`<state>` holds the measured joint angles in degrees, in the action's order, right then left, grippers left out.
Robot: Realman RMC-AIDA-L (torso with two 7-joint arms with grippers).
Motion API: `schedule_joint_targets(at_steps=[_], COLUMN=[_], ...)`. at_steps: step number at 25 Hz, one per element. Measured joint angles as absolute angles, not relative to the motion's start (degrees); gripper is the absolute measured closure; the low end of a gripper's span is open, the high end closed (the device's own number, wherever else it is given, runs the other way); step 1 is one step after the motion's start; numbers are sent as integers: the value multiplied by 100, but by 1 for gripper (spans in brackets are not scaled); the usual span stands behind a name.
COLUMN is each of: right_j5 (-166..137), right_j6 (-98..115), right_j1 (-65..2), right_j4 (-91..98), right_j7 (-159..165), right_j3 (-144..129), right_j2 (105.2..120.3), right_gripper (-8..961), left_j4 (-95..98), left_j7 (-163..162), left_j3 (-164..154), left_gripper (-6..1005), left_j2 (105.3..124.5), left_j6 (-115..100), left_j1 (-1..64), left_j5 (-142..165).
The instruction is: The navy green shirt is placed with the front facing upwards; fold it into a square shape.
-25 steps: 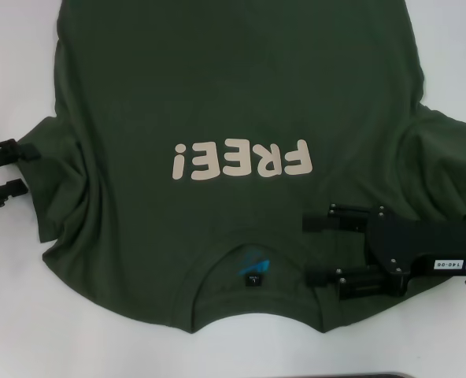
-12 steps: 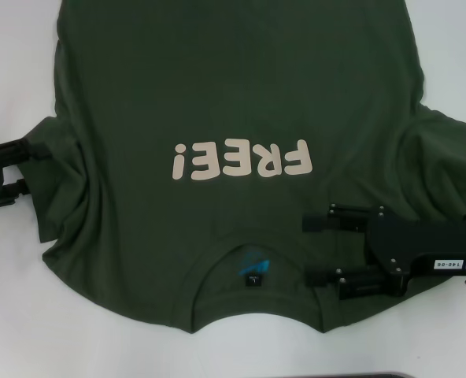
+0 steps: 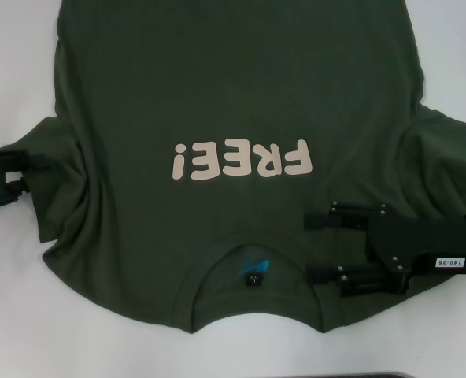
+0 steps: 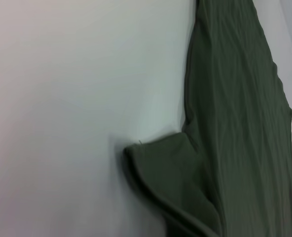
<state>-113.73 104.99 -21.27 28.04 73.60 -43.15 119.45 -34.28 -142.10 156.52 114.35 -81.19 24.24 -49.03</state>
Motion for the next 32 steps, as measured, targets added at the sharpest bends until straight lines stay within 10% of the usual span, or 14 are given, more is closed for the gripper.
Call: schedule_joint_targets(at_steps=[17, 32], right_j5=[-11364, -11364], right_j6=[10485, 10485], right_j1=[-2162, -2163], right_j4=[2801, 2794], right_j7=[7365, 7365], right_j3=[-4324, -4315], right_j2=[11944, 11944], right_gripper=[42, 42], left_j4=[-3416, -3532], left_j7=[-14219, -14375], left_j3=[15648, 15780], left_gripper=[983, 982], left_j2=[11409, 11192], left_j6=[-8151, -8186], left_j1=[2431, 2574], left_j5=[-4886, -4888])
